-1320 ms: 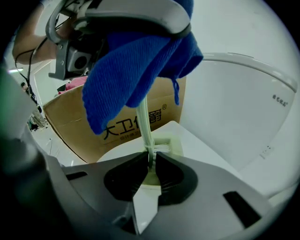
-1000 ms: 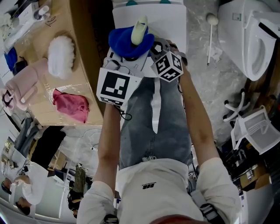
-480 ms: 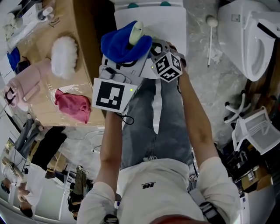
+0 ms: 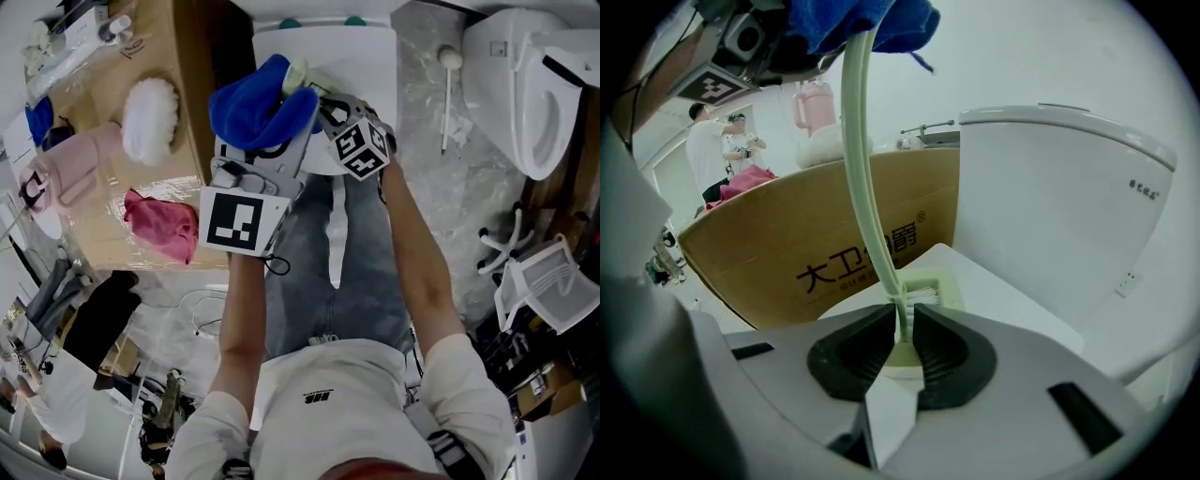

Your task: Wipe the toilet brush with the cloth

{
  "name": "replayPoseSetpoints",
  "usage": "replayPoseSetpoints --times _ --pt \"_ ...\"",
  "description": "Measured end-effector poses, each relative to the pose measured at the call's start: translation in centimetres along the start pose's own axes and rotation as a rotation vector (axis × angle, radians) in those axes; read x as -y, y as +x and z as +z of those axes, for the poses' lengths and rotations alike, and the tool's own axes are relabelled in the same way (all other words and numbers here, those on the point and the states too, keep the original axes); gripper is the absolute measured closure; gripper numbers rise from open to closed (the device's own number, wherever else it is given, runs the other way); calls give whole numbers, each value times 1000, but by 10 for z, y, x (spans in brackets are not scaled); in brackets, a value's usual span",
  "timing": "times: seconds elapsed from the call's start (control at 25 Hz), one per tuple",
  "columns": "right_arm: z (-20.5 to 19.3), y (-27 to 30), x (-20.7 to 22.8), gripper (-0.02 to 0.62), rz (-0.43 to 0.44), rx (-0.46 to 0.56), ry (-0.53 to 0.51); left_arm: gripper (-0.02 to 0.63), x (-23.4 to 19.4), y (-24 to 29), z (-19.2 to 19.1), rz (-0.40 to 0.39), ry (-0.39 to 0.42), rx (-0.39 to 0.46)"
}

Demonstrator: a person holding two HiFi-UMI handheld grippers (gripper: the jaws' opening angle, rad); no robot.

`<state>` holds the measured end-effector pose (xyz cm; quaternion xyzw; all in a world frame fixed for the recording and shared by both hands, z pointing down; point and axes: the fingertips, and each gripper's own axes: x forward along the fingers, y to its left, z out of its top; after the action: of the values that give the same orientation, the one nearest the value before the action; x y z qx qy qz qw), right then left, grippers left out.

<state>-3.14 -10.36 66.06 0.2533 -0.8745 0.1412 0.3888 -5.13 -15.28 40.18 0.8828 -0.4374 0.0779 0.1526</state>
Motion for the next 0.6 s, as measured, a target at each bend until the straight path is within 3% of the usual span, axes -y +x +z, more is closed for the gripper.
replayPoseSetpoints --times 0.24,0.6 --pt "18 -38 1 541 -42 72 65 423 0 -10 21 16 36 21" --pt "73 -142 11 544 -144 258 220 423 8 -35 45 29 47 -35"
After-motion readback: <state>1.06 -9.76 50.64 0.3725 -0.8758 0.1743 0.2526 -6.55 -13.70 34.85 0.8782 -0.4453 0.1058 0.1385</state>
